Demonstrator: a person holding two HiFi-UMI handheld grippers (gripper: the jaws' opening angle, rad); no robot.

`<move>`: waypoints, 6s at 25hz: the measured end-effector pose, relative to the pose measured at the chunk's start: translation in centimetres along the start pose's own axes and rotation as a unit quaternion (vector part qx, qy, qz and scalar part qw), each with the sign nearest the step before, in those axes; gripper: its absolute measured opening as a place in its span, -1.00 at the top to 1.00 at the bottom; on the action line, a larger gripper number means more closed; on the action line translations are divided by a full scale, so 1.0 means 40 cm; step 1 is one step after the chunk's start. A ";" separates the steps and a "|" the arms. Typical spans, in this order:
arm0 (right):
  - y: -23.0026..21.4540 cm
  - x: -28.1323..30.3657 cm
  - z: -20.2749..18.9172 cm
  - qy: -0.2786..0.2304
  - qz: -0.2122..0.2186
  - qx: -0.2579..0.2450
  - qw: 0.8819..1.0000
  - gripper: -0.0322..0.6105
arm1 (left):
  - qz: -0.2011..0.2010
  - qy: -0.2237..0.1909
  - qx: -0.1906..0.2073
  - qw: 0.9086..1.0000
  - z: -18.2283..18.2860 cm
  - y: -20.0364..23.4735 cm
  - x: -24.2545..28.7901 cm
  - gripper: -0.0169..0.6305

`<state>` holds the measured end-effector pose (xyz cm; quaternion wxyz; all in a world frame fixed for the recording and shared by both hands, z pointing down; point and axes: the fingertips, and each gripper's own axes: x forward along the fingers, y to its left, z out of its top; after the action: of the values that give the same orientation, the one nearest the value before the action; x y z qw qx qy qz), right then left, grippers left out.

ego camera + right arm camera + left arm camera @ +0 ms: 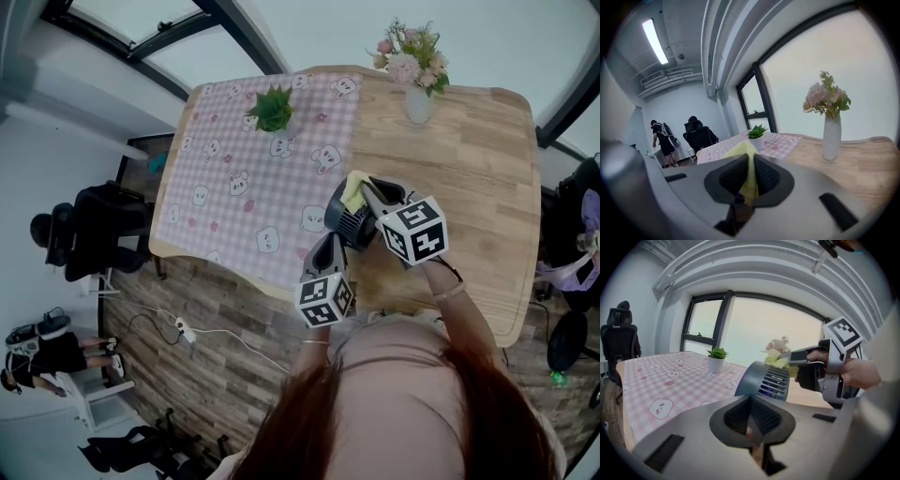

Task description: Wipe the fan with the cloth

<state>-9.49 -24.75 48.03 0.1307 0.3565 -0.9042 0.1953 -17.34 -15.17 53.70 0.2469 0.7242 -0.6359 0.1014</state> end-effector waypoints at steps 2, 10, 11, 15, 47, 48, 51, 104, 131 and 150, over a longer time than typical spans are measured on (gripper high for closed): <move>-0.007 0.001 0.000 -0.001 -0.001 0.007 1.000 0.80 | 0.001 0.000 0.000 1.000 0.000 -0.001 -0.001 0.91; -0.024 0.009 -0.005 -0.005 0.006 0.044 0.999 0.80 | 0.003 -0.002 -0.005 1.000 0.000 0.000 -0.003 0.91; -0.027 0.010 -0.006 -0.005 0.007 0.048 0.999 0.80 | 0.003 -0.003 -0.006 1.000 0.000 0.000 -0.003 0.91; -0.038 0.014 -0.008 -0.006 0.009 0.060 0.998 0.80 | 0.004 -0.004 -0.009 1.000 0.000 -0.001 -0.003 0.91; -0.133 0.050 -0.060 -0.013 0.000 0.174 0.985 0.80 | 0.003 -0.005 -0.019 1.000 0.000 0.002 -0.002 0.91; -0.135 0.051 -0.062 -0.013 -0.001 0.174 0.985 0.80 | 0.002 -0.005 -0.019 1.000 -0.001 0.002 -0.002 0.91; -0.143 0.052 -0.072 -0.010 -0.009 0.171 0.985 0.80 | -0.002 -0.001 -0.020 1.000 -0.004 0.002 -0.003 0.91; -0.186 -0.007 -0.285 0.072 -0.082 0.188 0.976 0.80 | -0.028 0.009 -0.018 0.999 -0.001 0.000 -0.003 0.91; 0.054 -0.187 -0.079 -0.015 0.008 0.022 1.000 0.80 | -0.049 0.002 0.037 0.998 0.033 -0.031 -0.015 0.91; 0.089 -0.113 -0.118 0.010 0.058 -0.078 0.995 0.80 | -0.045 0.043 0.051 0.997 -0.007 -0.036 -0.008 0.91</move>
<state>-8.28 -17.58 49.61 0.1555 0.2901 -0.9345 0.1354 -15.96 -14.65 53.47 0.2410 0.7585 -0.5858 0.1531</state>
